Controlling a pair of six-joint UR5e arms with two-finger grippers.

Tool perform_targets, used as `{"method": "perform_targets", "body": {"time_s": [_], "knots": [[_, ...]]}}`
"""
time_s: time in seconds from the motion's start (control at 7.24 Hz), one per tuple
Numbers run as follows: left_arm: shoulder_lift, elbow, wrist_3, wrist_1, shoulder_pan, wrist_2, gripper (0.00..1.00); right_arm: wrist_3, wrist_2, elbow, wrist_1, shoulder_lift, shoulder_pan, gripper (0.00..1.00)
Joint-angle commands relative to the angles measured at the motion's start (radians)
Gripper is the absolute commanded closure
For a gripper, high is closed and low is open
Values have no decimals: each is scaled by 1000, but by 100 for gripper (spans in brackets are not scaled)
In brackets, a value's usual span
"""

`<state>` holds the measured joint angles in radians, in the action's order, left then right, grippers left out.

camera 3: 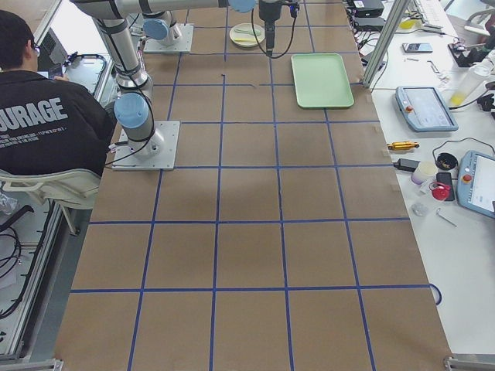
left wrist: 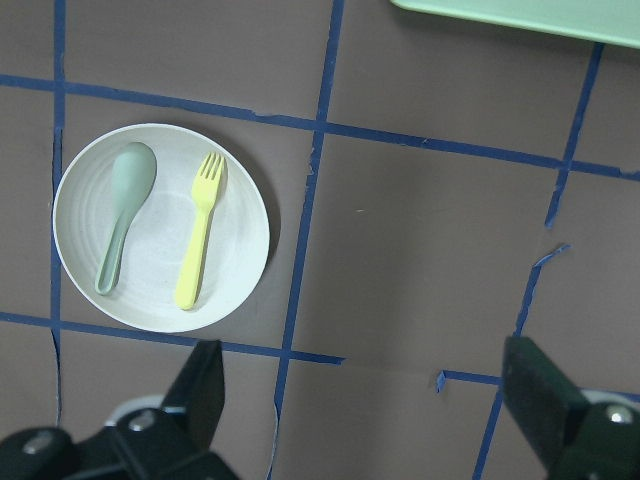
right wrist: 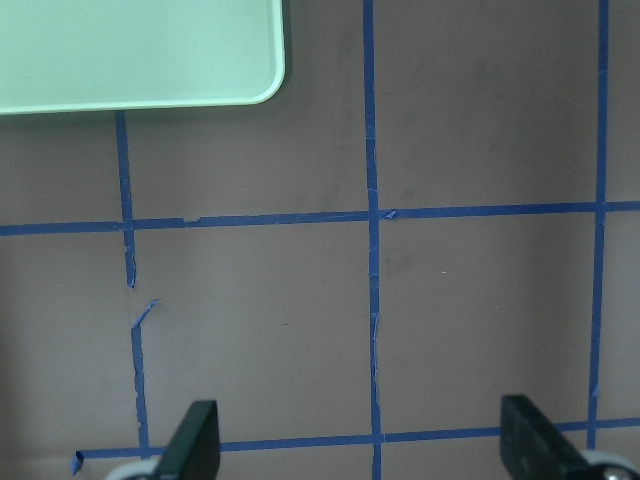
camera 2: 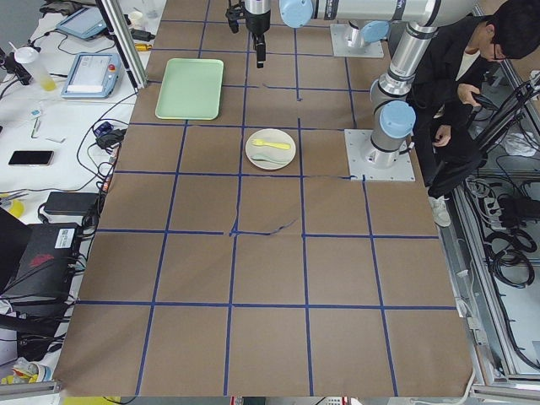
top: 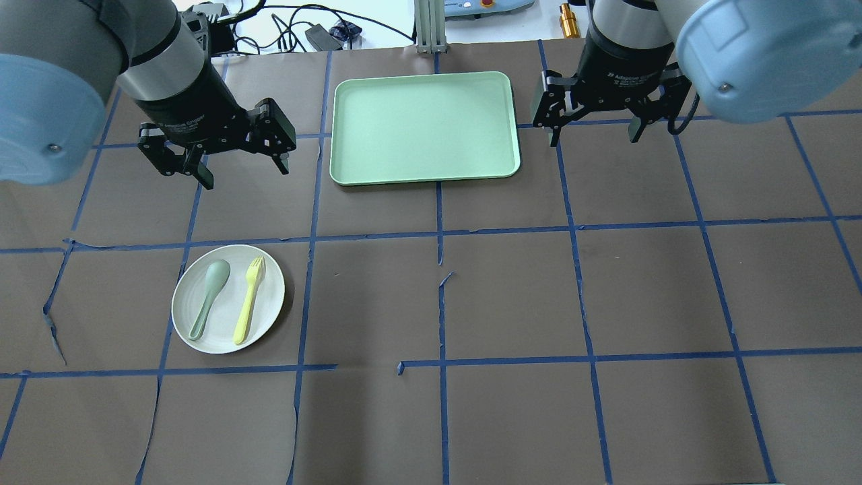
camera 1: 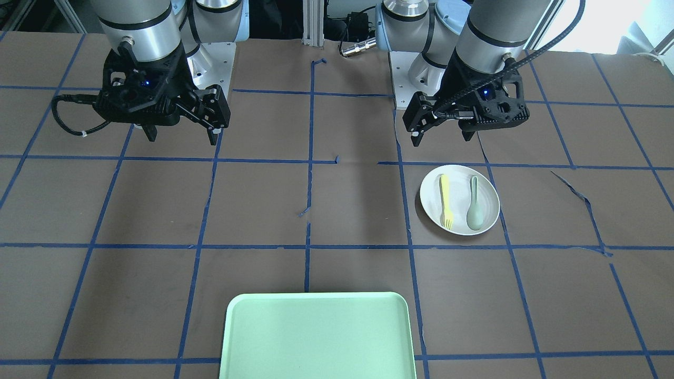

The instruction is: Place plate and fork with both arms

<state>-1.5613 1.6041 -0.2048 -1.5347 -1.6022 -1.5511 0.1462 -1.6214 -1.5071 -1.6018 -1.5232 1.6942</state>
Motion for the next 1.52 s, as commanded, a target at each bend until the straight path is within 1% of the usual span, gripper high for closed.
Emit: {"method": "perform_targets", "body": {"time_s": [0.0, 0.28, 0.55, 0.83, 1.11, 1.38], "knots": [[1, 3, 14, 1, 1, -1, 0, 1, 0, 2, 0, 1, 1, 0], [13, 11, 13, -2, -2, -3, 0, 1, 0, 2, 0, 1, -2, 0], [15, -9, 13, -19, -5, -32, 0, 1, 0, 2, 2, 0, 1, 0], [15, -15, 13, -41, -4, -35, 0, 0, -1, 4, 2, -2, -2, 0], [0, -58, 12, -93, -2, -34, 0, -2, -2, 4, 2, -3, 1, 0], [-2, -59, 12, -96, -2, -34, 0, -2, -2, 4, 2, -3, 1, 0]]}}
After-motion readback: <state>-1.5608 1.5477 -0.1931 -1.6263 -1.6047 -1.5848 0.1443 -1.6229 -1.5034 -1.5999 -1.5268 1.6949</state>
